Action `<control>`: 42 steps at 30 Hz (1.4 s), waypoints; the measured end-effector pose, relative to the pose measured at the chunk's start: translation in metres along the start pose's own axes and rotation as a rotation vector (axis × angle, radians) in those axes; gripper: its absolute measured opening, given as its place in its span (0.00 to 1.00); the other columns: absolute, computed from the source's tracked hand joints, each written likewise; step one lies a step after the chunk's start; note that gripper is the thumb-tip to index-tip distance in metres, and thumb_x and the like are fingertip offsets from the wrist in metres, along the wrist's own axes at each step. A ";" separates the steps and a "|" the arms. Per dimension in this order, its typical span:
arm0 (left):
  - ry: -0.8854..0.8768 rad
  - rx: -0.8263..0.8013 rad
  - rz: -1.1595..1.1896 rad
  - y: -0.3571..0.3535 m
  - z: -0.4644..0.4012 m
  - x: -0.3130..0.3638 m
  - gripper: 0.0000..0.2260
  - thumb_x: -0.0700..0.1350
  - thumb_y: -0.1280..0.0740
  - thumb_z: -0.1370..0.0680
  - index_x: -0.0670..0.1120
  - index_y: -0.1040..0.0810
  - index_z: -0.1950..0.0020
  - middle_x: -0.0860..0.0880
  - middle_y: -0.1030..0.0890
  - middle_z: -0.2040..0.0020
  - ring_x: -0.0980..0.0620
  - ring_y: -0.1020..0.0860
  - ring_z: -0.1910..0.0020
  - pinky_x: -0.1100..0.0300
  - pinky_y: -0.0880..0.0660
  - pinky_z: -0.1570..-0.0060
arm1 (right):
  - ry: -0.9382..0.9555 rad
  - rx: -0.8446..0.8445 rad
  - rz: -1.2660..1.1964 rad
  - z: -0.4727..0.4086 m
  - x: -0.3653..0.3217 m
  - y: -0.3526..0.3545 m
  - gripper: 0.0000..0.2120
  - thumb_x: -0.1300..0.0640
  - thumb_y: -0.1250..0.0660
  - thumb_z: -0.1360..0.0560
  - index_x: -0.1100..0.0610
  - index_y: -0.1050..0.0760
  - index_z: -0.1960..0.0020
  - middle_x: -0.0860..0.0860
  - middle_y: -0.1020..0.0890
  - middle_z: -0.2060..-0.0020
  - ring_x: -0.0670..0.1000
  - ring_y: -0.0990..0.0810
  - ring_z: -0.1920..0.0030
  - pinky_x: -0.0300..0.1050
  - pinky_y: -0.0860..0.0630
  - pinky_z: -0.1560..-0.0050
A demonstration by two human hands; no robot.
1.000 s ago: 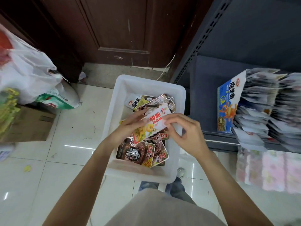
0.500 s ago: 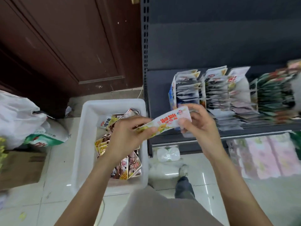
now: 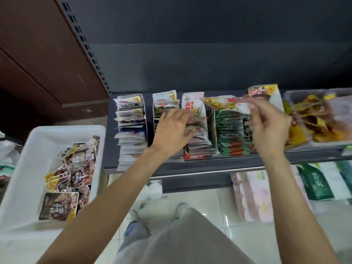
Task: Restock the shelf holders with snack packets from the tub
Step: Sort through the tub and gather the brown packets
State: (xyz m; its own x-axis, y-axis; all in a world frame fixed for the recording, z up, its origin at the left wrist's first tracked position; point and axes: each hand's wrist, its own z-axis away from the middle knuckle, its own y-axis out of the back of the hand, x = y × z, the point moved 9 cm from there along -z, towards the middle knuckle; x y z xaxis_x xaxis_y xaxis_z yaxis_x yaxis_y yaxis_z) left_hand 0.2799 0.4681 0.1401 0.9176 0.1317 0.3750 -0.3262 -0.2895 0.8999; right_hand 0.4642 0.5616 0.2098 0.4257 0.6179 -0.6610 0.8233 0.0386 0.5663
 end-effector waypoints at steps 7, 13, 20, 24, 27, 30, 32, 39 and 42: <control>-0.019 -0.010 -0.197 -0.022 -0.011 0.001 0.08 0.49 0.33 0.24 0.52 0.16 0.48 0.51 0.15 0.52 0.49 0.22 0.48 0.57 0.42 0.41 | 0.350 -0.555 0.486 -0.041 -0.032 -0.117 0.17 0.65 0.39 0.22 0.49 0.22 0.39 0.54 0.17 0.49 0.60 0.18 0.52 0.54 0.22 0.53; -0.079 0.112 -0.170 -0.007 -0.004 0.008 0.02 0.46 0.27 0.30 0.50 0.15 0.59 0.51 0.16 0.61 0.48 0.20 0.56 0.54 0.37 0.42 | 0.476 -0.861 0.737 -0.009 -0.017 -0.168 0.18 0.62 0.43 0.21 0.45 0.25 0.38 0.50 0.17 0.52 0.54 0.21 0.52 0.49 0.38 0.48; -0.007 0.413 0.031 0.049 0.036 -0.010 0.07 0.47 0.33 0.24 0.46 0.16 0.53 0.52 0.17 0.57 0.50 0.21 0.52 0.54 0.28 0.47 | 0.387 -0.595 0.296 -0.009 -0.050 -0.121 0.17 0.55 0.40 0.19 0.51 0.29 0.31 0.52 0.18 0.44 0.54 0.25 0.40 0.53 0.32 0.42; 0.237 0.799 0.174 0.100 0.124 -0.069 0.09 0.44 0.39 0.22 0.44 0.21 0.57 0.55 0.21 0.59 0.58 0.25 0.58 0.61 0.31 0.54 | 0.287 -0.416 -0.233 0.024 -0.114 -0.106 0.12 0.58 0.40 0.20 0.54 0.23 0.39 0.43 0.17 0.52 0.42 0.19 0.52 0.35 0.24 0.50; 0.510 0.919 0.185 0.113 0.208 -0.132 0.07 0.45 0.40 0.22 0.47 0.23 0.54 0.56 0.22 0.58 0.58 0.26 0.57 0.59 0.30 0.55 | 0.255 -0.562 -0.372 0.070 -0.165 -0.152 0.12 0.57 0.41 0.20 0.54 0.22 0.41 0.43 0.17 0.54 0.39 0.19 0.54 0.29 0.25 0.55; 0.815 0.739 0.178 0.104 0.282 -0.211 0.07 0.50 0.38 0.23 0.49 0.23 0.52 0.55 0.21 0.56 0.56 0.25 0.57 0.57 0.29 0.57 | 0.305 -0.747 -0.357 0.122 -0.207 -0.218 0.10 0.59 0.38 0.21 0.54 0.21 0.43 0.45 0.15 0.54 0.40 0.19 0.56 0.32 0.24 0.57; 0.956 0.455 0.149 0.082 0.320 -0.264 0.07 0.48 0.35 0.24 0.48 0.22 0.49 0.52 0.18 0.54 0.51 0.22 0.56 0.58 0.28 0.57 | 0.309 -0.883 -0.299 0.157 -0.223 -0.267 0.10 0.60 0.38 0.21 0.54 0.20 0.44 0.46 0.15 0.53 0.43 0.18 0.57 0.36 0.23 0.59; 0.824 -0.283 0.046 0.001 0.356 -0.361 0.23 0.46 0.30 0.26 0.49 0.29 0.31 0.48 0.28 0.32 0.47 0.30 0.34 0.51 0.32 0.34 | 0.254 -1.149 0.116 0.228 -0.217 -0.428 0.17 0.63 0.40 0.21 0.54 0.27 0.34 0.50 0.25 0.36 0.49 0.24 0.41 0.42 0.29 0.40; 0.632 -0.517 -0.025 -0.032 0.353 -0.373 0.30 0.52 0.29 0.27 0.54 0.35 0.28 0.51 0.34 0.27 0.48 0.38 0.27 0.48 0.42 0.27 | 0.394 -1.218 0.280 0.237 -0.212 -0.479 0.26 0.71 0.40 0.25 0.55 0.32 0.30 0.53 0.31 0.30 0.53 0.34 0.30 0.48 0.40 0.27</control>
State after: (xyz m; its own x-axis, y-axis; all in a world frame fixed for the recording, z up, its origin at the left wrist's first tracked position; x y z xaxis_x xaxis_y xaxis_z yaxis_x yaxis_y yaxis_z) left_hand 0.0279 0.0938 -0.1072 0.6750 0.6869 0.2694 -0.5129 0.1743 0.8405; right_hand 0.0680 0.2261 -0.0376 0.2173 0.8995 -0.3791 -0.2279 0.4244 0.8763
